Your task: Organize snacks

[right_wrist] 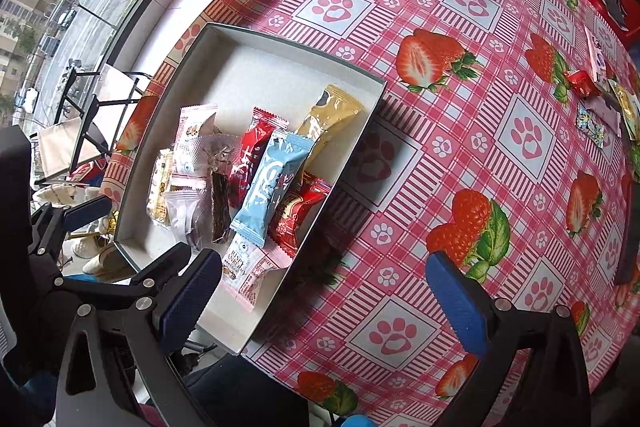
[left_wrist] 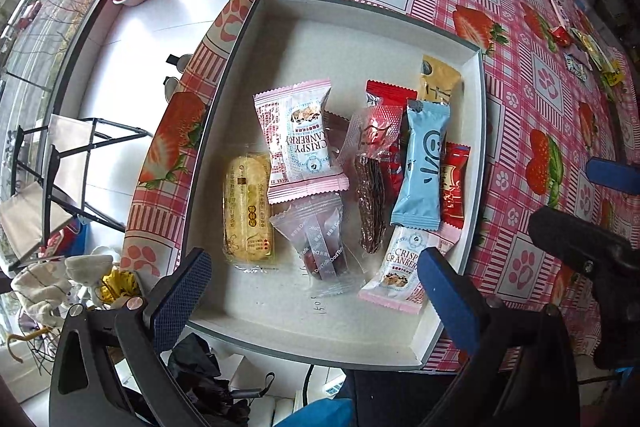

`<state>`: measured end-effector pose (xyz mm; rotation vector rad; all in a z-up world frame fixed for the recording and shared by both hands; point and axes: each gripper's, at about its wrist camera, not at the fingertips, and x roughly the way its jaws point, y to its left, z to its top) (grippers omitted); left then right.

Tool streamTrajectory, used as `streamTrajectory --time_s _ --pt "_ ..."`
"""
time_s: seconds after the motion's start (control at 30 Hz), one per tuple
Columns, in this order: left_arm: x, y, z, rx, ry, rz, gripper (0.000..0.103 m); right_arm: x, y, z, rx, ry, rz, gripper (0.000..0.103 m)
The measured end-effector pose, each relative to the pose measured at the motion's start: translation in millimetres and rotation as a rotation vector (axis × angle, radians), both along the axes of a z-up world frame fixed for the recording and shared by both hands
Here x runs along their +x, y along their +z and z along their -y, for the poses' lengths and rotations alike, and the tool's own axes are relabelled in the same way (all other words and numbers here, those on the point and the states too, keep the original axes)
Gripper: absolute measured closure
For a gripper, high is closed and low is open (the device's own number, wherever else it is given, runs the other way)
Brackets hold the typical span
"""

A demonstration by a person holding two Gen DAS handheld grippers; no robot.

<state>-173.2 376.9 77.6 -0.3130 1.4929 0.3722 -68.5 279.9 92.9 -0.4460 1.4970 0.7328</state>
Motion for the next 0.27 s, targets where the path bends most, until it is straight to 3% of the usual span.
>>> streamTrajectory --time_s 0.27 --pt "-2.6 0.0 0.5 0.002 -0.021 0.006 0.000 -2.9 2.2 3.0 0.002 -0.018 -0.015 0.000"
